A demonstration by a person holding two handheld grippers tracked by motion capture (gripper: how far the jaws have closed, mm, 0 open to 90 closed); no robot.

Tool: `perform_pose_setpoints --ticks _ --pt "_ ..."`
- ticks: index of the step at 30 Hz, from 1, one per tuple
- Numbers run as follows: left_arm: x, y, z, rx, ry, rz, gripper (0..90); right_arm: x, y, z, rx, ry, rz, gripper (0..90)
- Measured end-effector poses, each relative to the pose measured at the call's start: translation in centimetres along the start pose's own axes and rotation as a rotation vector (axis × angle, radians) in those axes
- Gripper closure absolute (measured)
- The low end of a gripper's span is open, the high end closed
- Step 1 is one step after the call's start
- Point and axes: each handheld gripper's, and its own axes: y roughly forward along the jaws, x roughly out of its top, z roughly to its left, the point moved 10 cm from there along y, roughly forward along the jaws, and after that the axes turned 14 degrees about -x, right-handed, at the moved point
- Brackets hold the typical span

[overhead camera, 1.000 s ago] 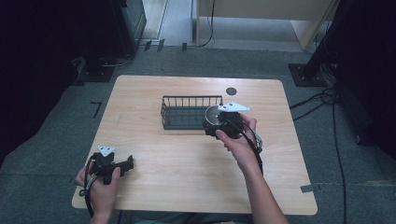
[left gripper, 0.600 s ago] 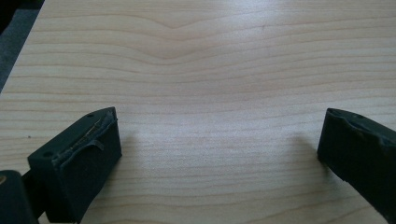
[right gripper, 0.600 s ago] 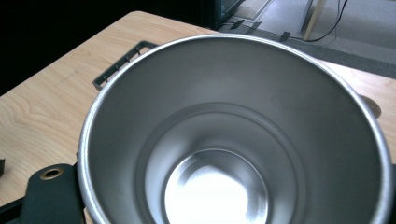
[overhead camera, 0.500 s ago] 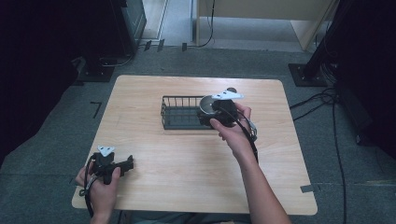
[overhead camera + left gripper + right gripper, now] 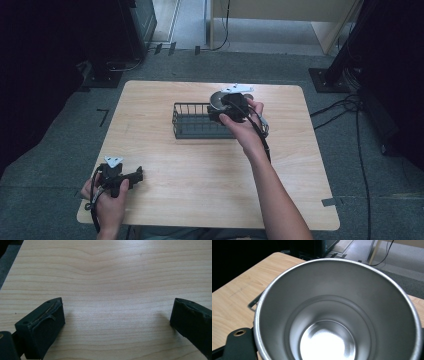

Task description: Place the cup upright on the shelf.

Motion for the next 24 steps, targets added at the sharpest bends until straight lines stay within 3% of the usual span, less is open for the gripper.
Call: perform_pose_setpoints --ticks 10,24 --pt "0.0 0.0 0.0 0.0 0.001 0.001 0.0 -0.4 3.7 0.0 -0.041 0.02 0.018 17.9" --pt "0.0 0.0 0.0 0.0 0.001 0.001 0.0 -1.9 6.4 0.2 -0.09 -0.003 0.037 17.9"
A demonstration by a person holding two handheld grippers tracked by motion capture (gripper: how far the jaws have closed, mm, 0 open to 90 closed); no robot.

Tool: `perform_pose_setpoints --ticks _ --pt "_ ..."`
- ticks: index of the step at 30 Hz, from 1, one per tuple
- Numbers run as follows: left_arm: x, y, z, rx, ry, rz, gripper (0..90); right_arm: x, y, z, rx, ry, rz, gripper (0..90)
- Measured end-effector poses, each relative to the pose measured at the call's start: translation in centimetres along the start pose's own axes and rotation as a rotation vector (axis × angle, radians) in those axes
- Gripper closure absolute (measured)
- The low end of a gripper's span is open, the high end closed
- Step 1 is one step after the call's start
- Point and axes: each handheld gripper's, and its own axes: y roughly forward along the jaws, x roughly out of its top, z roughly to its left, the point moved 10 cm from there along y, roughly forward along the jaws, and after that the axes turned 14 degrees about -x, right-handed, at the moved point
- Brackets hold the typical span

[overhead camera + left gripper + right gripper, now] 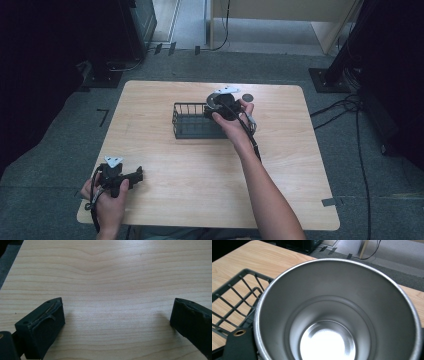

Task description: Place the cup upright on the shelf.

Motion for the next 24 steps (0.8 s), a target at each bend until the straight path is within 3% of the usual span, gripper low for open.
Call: perform_pose_setpoints --ticks 19,24 --pt "0.0 0.0 0.0 0.0 0.0 0.0 0.0 -2.3 1.3 0.5 0.0 -0.012 0.059 17.9" --pt "0.0 0.0 0.0 0.0 0.0 0.0 0.0 -2.8 1.5 0.1 -0.032 -0.024 0.067 17.7"
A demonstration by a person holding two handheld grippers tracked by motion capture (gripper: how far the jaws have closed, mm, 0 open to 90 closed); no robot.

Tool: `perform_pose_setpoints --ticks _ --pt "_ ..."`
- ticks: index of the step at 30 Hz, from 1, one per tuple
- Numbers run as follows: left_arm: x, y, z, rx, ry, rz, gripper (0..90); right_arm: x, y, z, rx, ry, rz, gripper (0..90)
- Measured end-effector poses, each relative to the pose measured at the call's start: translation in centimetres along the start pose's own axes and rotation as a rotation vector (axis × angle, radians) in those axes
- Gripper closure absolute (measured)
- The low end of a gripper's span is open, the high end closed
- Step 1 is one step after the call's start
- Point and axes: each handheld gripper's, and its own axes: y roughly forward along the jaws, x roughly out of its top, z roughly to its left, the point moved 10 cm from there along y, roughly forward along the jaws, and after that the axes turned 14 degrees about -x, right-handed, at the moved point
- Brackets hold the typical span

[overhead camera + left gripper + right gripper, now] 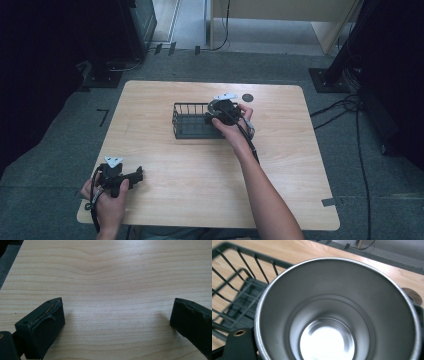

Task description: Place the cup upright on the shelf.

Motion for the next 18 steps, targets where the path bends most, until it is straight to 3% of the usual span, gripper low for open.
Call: perform_pose_setpoints --ticks 1,8,10,18 --pt "0.0 0.0 0.0 0.0 0.0 0.0 0.0 -0.3 0.1 0.0 -0.014 -0.024 -0.003 17.5" --pt "0.0 0.0 0.0 0.0 0.0 0.0 0.0 0.4 -1.1 -0.2 0.01 0.006 -0.022 12.0" --pt "0.0 0.0 0.0 0.0 0.001 0.0 0.0 1.1 -2.1 -0.4 0.058 0.018 -0.056 7.5" --pt "0.1 0.1 -0.1 0.001 0.0 0.001 0.0 2.3 -4.6 -1.8 0.066 0.051 -0.106 6.5"
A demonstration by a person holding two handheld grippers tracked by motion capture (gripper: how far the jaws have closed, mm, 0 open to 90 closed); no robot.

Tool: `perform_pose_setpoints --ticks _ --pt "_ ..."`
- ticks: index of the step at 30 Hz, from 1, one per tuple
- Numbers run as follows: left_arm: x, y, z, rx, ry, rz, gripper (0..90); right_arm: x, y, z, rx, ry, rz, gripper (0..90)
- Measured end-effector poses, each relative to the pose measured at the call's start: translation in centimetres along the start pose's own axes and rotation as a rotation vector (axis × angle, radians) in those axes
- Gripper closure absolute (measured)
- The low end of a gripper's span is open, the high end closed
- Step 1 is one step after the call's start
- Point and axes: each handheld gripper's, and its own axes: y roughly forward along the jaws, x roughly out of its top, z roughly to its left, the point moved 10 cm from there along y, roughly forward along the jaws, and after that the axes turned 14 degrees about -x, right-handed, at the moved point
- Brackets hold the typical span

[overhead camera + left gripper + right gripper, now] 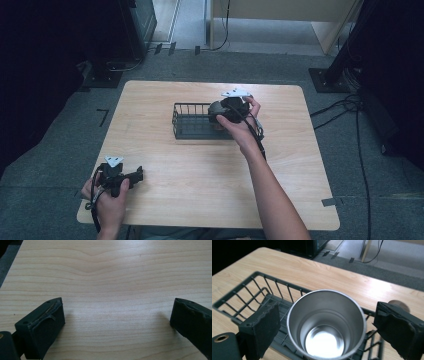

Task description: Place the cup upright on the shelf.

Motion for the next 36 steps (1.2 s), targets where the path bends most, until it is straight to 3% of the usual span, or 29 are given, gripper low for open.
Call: perform_pose_setpoints --ticks 4,17,21,23,31,36 --pt "0.0 0.0 0.0 0.0 0.0 0.0 0.0 0.0 -2.1 -1.2 -0.016 0.012 -0.019 6.2" --pt "0.0 0.0 0.0 0.001 0.0 0.0 0.0 -2.1 -5.7 -5.8 -0.085 0.053 -0.047 8.4" --pt "0.0 0.0 0.0 0.0 0.0 -0.001 0.0 -3.4 -6.4 -7.3 -0.111 0.058 -0.046 8.5" --pt "0.0 0.0 0.0 0.0 0.0 -0.001 0.0 -4.3 -6.9 -8.7 -0.16 0.057 -0.053 8.7" --pt "0.0 0.0 0.0 0.0 0.0 -0.001 0.0 -6.8 -7.8 -11.5 -0.192 0.089 -0.036 8.8" --pt "0.0 0.0 0.0 0.0 0.002 0.001 0.0 -9.6 -8.2 -13.7 -0.233 0.114 -0.013 7.6"
